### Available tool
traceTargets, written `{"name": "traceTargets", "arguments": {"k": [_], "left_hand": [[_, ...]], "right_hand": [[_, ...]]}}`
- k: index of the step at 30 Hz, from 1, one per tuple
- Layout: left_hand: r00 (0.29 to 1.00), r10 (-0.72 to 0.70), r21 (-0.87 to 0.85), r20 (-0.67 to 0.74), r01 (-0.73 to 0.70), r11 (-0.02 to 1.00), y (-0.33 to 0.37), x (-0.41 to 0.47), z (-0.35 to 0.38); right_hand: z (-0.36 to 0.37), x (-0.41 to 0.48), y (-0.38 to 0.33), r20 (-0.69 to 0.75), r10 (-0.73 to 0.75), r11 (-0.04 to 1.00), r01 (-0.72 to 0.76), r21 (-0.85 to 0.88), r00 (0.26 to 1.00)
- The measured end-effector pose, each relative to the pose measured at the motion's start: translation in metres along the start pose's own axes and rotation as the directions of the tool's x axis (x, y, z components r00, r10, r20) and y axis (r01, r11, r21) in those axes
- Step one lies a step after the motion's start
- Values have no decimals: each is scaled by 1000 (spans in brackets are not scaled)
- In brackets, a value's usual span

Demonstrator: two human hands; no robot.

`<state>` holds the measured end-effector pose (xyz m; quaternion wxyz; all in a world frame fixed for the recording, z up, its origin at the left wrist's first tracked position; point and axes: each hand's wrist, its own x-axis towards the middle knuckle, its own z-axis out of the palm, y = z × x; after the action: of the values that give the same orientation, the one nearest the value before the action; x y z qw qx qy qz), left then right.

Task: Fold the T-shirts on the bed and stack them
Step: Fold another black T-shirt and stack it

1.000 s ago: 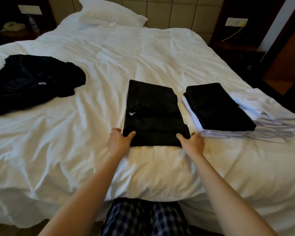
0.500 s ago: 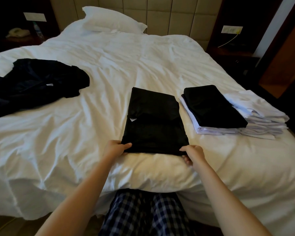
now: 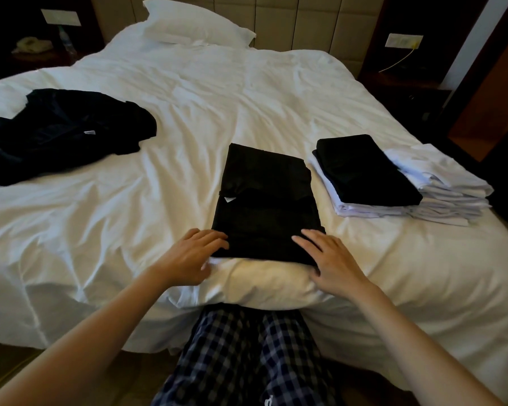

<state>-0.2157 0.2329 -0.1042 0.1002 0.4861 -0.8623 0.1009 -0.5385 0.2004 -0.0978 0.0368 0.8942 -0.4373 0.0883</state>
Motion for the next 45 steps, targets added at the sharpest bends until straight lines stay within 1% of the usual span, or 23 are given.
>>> {"name": "traceTargets", "arguments": {"k": [1,4,6,8,9,11,13,15,17,18,20,22,25,27,30,33,34,36,37,39,41,43,45], "left_hand": [[1000,3,5,28,-3,1000,0,4,-1],[993,-67,-81,102,75,994,0,15,-2],[984,-126,-149,122,144,978,-4,17,-1],[984,-167,-251,63,178,951,-10,19,1],[978,-210,-329,14,202,922,-13,21,-1],[933,-361,-500,-1,312,808,-18,30,-13],[877,-480,-613,-11,373,696,-23,45,-26],[831,-556,-700,-29,380,605,-30,68,-38],[782,-622,-780,-23,375,501,-39,95,-48],[757,-653,-803,-15,380,459,-44,108,-51],[705,-709,-842,2,384,380,-55,137,-53],[659,-751,-860,31,400,316,-69,165,-48],[616,-785,-828,59,470,307,-88,201,-34],[597,-800,-804,68,507,311,-98,224,-22],[563,-819,-765,115,575,288,-110,249,2],[546,-826,-669,139,667,328,-122,264,28],[539,-829,-641,148,690,335,-125,267,37],[527,-834,-580,164,735,351,-126,268,52],[533,-833,-542,151,749,381,-124,267,59],[565,-822,-480,78,744,465,-120,266,70],[590,-807,-450,23,727,518,-116,267,75],[617,-787,-355,10,738,574,-115,267,71],[643,-765,-178,-23,751,636,-114,266,61]], "right_hand": [[2,3,-1,1,-7,999,7,-32,1000],[-1,13,-2,59,55,998,-57,28,997],[-1,15,0,82,117,985,-126,119,990],[-4,17,3,23,204,945,-203,258,979],[-10,18,4,-7,277,900,-257,352,961],[-22,27,7,-90,432,770,-315,555,898],[-37,42,10,-159,561,626,-291,723,812],[-48,65,16,-161,663,474,-243,846,731],[-54,92,26,-125,731,341,-201,918,671],[-55,105,31,-102,755,292,-193,937,648],[-55,132,44,-53,782,227,-205,952,621],[-52,161,57,-18,800,198,-237,951,599],[-45,198,76,10,820,188,-286,940,572],[-34,218,88,45,833,183,-352,918,551],[-11,239,101,119,851,156,-462,873,512],[13,255,107,153,872,150,-551,821,466],[20,259,108,150,876,171,-586,792,458],[32,264,107,112,878,262,-663,702,465],[37,265,105,78,877,320,-698,640,474],[44,266,102,-5,868,427,-741,519,496],[49,268,100,-62,845,506,-757,413,531],[49,270,100,-51,813,567,-768,297,580],[42,269,97,7,781,614,-771,167,624]]}}
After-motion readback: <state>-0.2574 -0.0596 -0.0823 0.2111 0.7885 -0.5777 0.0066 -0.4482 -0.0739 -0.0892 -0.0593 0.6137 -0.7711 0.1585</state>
